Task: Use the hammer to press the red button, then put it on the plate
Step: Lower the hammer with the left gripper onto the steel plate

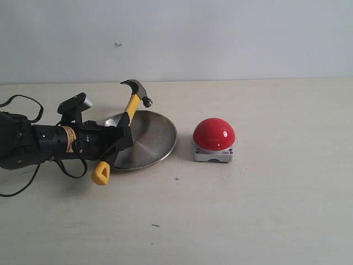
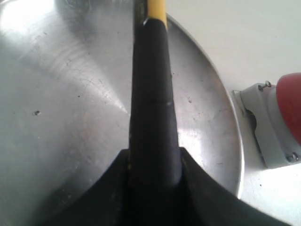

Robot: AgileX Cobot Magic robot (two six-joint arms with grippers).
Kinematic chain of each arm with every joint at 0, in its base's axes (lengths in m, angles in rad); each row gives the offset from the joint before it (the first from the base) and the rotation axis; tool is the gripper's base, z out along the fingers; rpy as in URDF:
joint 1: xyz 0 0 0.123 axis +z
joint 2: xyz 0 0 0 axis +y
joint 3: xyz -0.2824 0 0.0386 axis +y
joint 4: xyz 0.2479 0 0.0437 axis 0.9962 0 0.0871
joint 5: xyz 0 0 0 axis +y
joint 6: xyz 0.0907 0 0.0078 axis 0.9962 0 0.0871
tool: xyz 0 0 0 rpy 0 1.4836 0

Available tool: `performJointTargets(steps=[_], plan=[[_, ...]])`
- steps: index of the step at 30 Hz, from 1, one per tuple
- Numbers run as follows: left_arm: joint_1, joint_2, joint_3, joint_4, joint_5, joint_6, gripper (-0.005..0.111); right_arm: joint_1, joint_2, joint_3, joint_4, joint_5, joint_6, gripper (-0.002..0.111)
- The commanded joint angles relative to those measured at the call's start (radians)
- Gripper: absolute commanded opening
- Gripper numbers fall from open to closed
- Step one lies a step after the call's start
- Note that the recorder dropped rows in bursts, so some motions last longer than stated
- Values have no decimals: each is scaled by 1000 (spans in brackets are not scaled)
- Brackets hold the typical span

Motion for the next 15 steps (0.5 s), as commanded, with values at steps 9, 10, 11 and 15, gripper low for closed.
performJointTargets(steps=[9, 10, 11, 15], plan=[[-3, -8, -14, 5, -55, 6, 25, -3, -5, 3, -3, 0, -2, 0], [-3, -8, -14, 8, -55, 6, 25, -3, -5, 3, -3, 0, -2, 0], [-3, -8, -14, 15, -55, 6, 26, -3, -5, 3, -3, 0, -2, 0], [-3, -8, -14, 15, -53, 6, 32, -3, -5, 3, -3, 0, -2, 0]])
